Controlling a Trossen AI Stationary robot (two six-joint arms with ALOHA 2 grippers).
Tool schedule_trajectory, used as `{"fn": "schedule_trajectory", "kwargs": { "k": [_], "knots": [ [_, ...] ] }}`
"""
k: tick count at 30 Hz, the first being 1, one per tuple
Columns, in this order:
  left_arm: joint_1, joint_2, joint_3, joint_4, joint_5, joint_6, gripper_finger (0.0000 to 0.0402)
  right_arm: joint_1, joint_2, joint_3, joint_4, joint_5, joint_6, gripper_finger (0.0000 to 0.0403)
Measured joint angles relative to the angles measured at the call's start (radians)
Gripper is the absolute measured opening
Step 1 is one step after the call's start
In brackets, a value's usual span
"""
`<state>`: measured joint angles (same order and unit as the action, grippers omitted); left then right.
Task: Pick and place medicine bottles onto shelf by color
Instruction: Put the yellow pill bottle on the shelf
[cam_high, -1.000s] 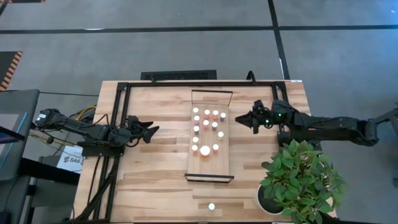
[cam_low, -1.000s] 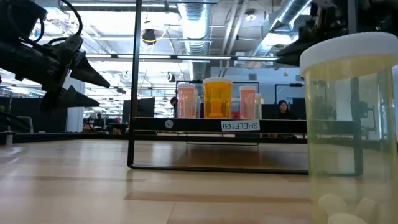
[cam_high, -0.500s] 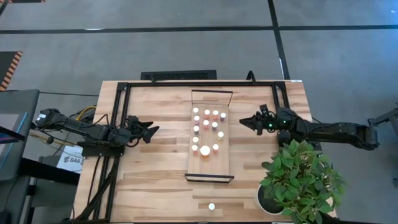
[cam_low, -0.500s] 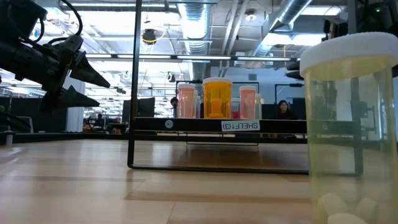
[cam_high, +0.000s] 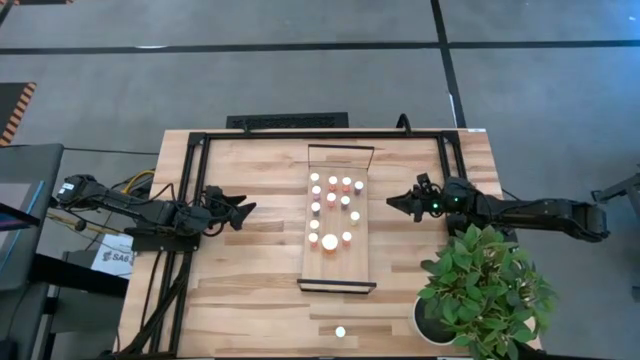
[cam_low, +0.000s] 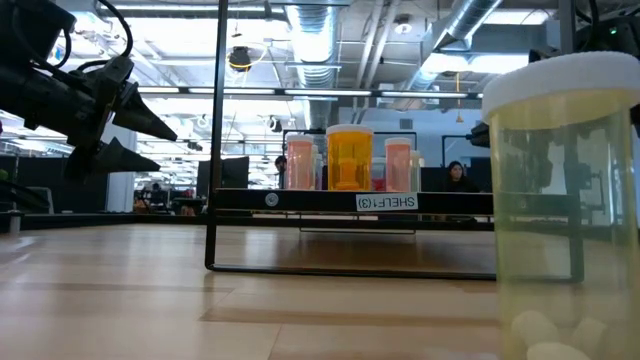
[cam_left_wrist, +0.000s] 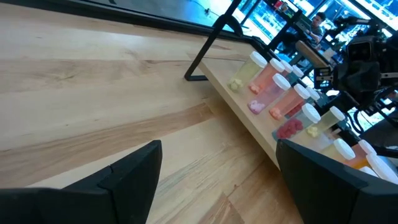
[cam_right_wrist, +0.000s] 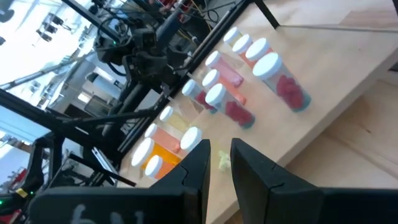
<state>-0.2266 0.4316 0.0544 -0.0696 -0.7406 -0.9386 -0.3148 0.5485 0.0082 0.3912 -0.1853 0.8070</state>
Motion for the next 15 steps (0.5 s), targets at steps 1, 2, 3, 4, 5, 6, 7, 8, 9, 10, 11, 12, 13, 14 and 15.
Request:
{"fn": "schedule_trajectory", "kwargs": {
  "k": [1, 2, 3, 4, 5, 6, 7, 8, 9, 10, 11, 12, 13, 14, 15],
  "knots": [
    [0.000, 0.000, 0.000, 0.000, 0.000, 0.000, 0.0303, 0.000, 0.000, 0.000, 0.002, 0.000, 0.000, 0.0086],
    [0.000, 0.000, 0.000, 0.000, 0.000, 0.000, 0.0303, -0.001, 0.000, 0.000, 0.001, 0.000, 0.000, 0.0086],
    [0.000, 0.000, 0.000, 0.000, 0.000, 0.000, 0.0303, -0.001, 0.000, 0.000, 0.000, 0.000, 0.000, 0.0086],
    [0.000, 0.000, 0.000, 0.000, 0.000, 0.000, 0.0303, 0.001, 0.000, 0.000, 0.000, 0.000, 0.000, 0.0086],
    [0.000, 0.000, 0.000, 0.000, 0.000, 0.000, 0.0303, 0.002, 0.000, 0.000, 0.000, 0.000, 0.000, 0.0086],
    [0.000, 0.000, 0.000, 0.000, 0.000, 0.000, 0.0303, 0.004, 0.000, 0.000, 0.000, 0.000, 0.000, 0.0086],
    [0.000, 0.000, 0.000, 0.000, 0.000, 0.000, 0.0303, 0.007, 0.000, 0.000, 0.000, 0.000, 0.000, 0.0086],
    [0.000, 0.000, 0.000, 0.000, 0.000, 0.000, 0.0303, 0.008, 0.000, 0.000, 0.000, 0.000, 0.000, 0.0086],
    [0.000, 0.000, 0.000, 0.000, 0.000, 0.000, 0.0303, 0.008, 0.000, -0.001, -0.001, 0.000, 0.000, 0.0086],
    [0.000, 0.000, 0.000, 0.000, 0.000, 0.000, 0.0303, 0.008, 0.000, -0.001, -0.001, 0.000, -0.001, 0.0086],
    [0.000, 0.000, 0.000, 0.000, 0.000, 0.000, 0.0303, 0.008, 0.001, -0.001, -0.001, 0.000, -0.001, 0.0086],
    [0.000, 0.000, 0.000, 0.000, 0.000, 0.000, 0.0303, 0.008, 0.002, -0.001, -0.003, 0.000, -0.001, 0.0086],
    [0.000, 0.000, 0.000, 0.000, 0.000, 0.000, 0.0303, 0.008, 0.002, -0.001, -0.003, 0.000, -0.002, 0.0086],
    [0.000, 0.000, 0.000, 0.000, 0.000, 0.000, 0.0303, 0.008, 0.002, -0.001, -0.003, 0.000, -0.002, 0.0086],
    [0.000, 0.000, 0.000, 0.000, 0.000, 0.000, 0.0303, 0.008, 0.002, -0.001, -0.003, 0.000, -0.002, 0.0086]
  ]
}}
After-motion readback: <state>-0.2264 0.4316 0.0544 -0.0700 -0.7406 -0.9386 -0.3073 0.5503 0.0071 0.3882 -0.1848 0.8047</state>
